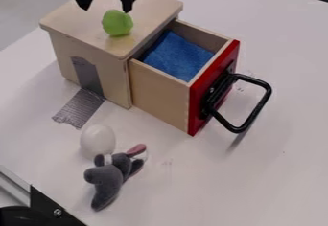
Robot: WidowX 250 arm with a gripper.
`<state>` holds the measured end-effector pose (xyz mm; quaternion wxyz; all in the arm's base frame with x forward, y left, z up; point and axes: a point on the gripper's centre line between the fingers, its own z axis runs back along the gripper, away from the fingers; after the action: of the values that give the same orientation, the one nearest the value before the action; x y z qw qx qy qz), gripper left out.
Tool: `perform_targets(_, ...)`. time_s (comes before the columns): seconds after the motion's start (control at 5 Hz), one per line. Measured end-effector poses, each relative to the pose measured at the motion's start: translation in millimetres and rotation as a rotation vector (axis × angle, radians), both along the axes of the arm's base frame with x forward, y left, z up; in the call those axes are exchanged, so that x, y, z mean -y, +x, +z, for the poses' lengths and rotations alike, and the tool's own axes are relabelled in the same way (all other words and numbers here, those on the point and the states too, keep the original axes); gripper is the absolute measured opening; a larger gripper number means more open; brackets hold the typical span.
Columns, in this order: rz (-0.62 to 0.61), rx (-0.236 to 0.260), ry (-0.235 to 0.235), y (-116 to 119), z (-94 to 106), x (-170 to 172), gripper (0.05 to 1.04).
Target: Move the green object inside the drawer
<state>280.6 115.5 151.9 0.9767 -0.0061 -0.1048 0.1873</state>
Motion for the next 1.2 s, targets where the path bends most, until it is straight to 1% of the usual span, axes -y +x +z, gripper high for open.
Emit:
perform_targets(0.2,0.008,-0.022,0.008,2,-6.1,-5,0.998)
perform_targets(0.4,0.007,-0.035,-0.038,12,-23.4,2,0.998)
perform_targets(0.6,-0.006,-0.075,-0.071,15,-43.1,13,0.999)
perform_targets(0.8,-0.026,-0.085,-0.062,19,-47.2,18,0.964)
perform_targets(1.0,-0.026,-0.085,-0.055,19,-49.9,20,0.705)
perform_targets(1.2,-0.033,-0.078,-0.042,22,-47.6,25,0.615)
